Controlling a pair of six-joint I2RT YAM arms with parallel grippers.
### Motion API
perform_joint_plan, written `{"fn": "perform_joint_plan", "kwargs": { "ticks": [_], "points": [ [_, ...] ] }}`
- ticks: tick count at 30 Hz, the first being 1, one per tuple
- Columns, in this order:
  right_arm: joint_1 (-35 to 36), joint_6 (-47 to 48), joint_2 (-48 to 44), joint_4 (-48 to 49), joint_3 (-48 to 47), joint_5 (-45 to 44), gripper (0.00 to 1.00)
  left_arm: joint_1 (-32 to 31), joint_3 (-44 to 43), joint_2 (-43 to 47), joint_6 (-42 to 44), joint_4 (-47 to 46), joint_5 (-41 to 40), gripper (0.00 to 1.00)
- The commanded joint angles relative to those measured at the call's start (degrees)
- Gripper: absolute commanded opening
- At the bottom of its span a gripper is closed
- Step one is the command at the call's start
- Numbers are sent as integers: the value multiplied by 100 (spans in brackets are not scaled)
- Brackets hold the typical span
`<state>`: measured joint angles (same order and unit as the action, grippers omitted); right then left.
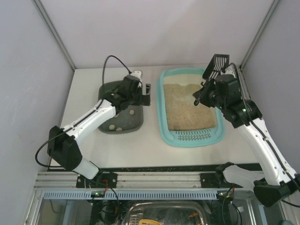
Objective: Clean the litter box
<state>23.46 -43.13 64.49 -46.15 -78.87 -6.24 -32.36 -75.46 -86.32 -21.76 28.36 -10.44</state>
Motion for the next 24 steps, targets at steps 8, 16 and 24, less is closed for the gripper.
{"fn": "perform_joint_plan", "kwargs": {
  "ticks": [8,16,24],
  "points": [
    [-96,-109,-1512,-417,638,157,0,-1318,-870,-401,-360,210,-249,100],
    [-264,211,-2178,-476,1138,481,0,-1655,-826,-961,-444,325,-177,100],
    [-719,50,-2065,-257,1273,1058,0,-1633,-1196,-1708,-95,200,-433,89]
  ]
}}
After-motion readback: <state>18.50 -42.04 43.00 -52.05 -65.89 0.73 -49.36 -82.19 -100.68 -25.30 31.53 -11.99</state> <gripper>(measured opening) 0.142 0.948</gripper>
